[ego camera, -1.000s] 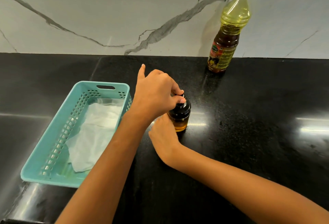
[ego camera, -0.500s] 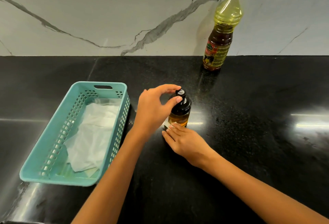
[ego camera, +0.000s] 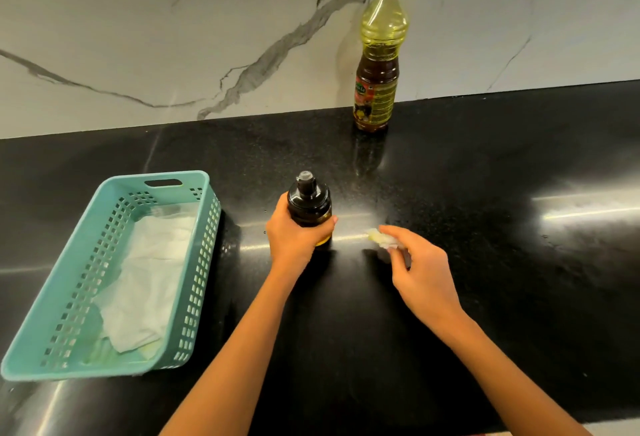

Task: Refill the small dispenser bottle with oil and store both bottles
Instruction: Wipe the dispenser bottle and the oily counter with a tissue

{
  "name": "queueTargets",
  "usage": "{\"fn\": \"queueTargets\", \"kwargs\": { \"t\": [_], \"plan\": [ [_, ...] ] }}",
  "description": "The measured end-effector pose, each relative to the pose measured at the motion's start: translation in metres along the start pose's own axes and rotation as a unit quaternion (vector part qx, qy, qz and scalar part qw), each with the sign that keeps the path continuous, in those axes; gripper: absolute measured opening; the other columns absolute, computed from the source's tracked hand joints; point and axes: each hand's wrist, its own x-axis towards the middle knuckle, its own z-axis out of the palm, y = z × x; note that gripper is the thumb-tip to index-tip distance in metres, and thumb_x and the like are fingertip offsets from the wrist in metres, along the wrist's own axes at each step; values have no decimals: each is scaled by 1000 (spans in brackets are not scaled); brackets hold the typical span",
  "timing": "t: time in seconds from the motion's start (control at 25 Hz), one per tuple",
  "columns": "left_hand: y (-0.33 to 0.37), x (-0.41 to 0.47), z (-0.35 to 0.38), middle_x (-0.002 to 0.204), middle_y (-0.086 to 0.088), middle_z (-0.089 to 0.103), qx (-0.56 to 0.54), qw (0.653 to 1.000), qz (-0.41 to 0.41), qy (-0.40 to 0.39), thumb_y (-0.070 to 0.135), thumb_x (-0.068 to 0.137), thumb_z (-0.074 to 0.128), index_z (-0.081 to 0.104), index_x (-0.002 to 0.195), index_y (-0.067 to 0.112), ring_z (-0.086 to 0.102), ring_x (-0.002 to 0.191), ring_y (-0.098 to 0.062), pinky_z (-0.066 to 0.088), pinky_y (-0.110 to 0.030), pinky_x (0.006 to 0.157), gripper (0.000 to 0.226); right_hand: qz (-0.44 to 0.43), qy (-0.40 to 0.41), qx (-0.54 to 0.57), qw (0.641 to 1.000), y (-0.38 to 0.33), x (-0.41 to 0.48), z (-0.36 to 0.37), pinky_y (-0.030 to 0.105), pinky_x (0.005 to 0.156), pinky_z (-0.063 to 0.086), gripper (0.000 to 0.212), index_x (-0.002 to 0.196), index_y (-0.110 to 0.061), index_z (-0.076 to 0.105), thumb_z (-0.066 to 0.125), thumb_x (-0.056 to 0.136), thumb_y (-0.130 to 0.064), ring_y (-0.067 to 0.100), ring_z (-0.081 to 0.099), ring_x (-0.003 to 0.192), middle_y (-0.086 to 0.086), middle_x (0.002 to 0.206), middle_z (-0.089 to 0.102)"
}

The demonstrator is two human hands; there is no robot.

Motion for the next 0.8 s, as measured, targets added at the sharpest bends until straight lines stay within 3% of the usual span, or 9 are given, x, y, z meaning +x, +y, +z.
{"fn": "queueTargets", "kwargs": {
  "t": [0.08, 0.16, 0.28, 0.4, 0.48, 0.56, 0.68, 0.8],
  "plan": [
    [11, -3, -3, 79, 13, 62, -5, 1000, -4, 25, 15, 56, 86, 59, 85, 21, 58, 76, -6, 42, -2, 63, 40, 36, 23, 48, 998, -1, 0, -10, 9, 78, 44, 30, 115, -13, 63, 56, 88, -3, 2, 58, 83, -2, 105, 67],
    [37, -4, -9, 77, 15, 61, -22, 999, 7, 48, 17, 56, 87, 56, 78, 29, 58, 73, -2, 43, -3, 61, 40, 66, 45, 108, 991, -1, -1, -22, 22, 81, 51, 23, 109, -17, 64, 58, 89, -8, 6, 63, 86, -4, 98, 67],
    [93, -2, -25, 85, 14, 62, -12, 997, 79, 21, 22, 58, 86, 59, 89, 27, 58, 78, 4, 45, -4, 66, 42, 147, 76, 231, 959, -14, -2, -42, 27, 74, 54, 14, 94, -26, 63, 58, 90, -14, 9, 65, 83, -3, 93, 68],
    [146, -12, -36, 93, 4, 68, -15, 983, 184, -12, 36, 56, 83, 64, 98, 19, 65, 87, -6, 53, -21, 80, 49, 250, 63, 422, 869, -43, 8, -68, 37, 82, 55, 12, 95, -20, 62, 54, 92, -12, 16, 65, 92, 9, 103, 67],
    [171, -28, -38, 93, 7, 68, -20, 975, 218, -22, 41, 54, 79, 63, 96, 25, 65, 86, -4, 54, -21, 79, 48, 269, 28, 522, 809, -67, 14, -83, 39, 85, 55, 15, 104, -16, 61, 51, 93, -11, 20, 64, 100, 9, 110, 64],
    [186, -47, -35, 91, 11, 68, -24, 973, 227, -25, 40, 56, 80, 62, 94, 29, 65, 85, 0, 53, -17, 75, 44, 250, -4, 602, 759, -93, 14, -95, 36, 82, 57, 22, 113, -14, 60, 48, 94, -11, 19, 65, 100, 7, 111, 65],
    [195, -68, -31, 94, 7, 69, -16, 974, 225, -23, 37, 60, 82, 64, 101, 21, 65, 87, -2, 54, -18, 76, 47, 203, -37, 684, 700, -123, 4, -107, 33, 86, 55, 27, 118, -7, 59, 43, 97, -12, 19, 66, 101, 11, 110, 68],
    [204, -83, -31, 90, 7, 69, -39, 976, 211, -18, 27, 65, 82, 65, 98, 19, 66, 84, -2, 52, -15, 71, 38, 192, -65, 783, 587, -134, -3, -113, 37, 98, 48, 33, 121, -2, 54, 41, 98, -22, 24, 62, 110, 18, 116, 65]
  ]
}}
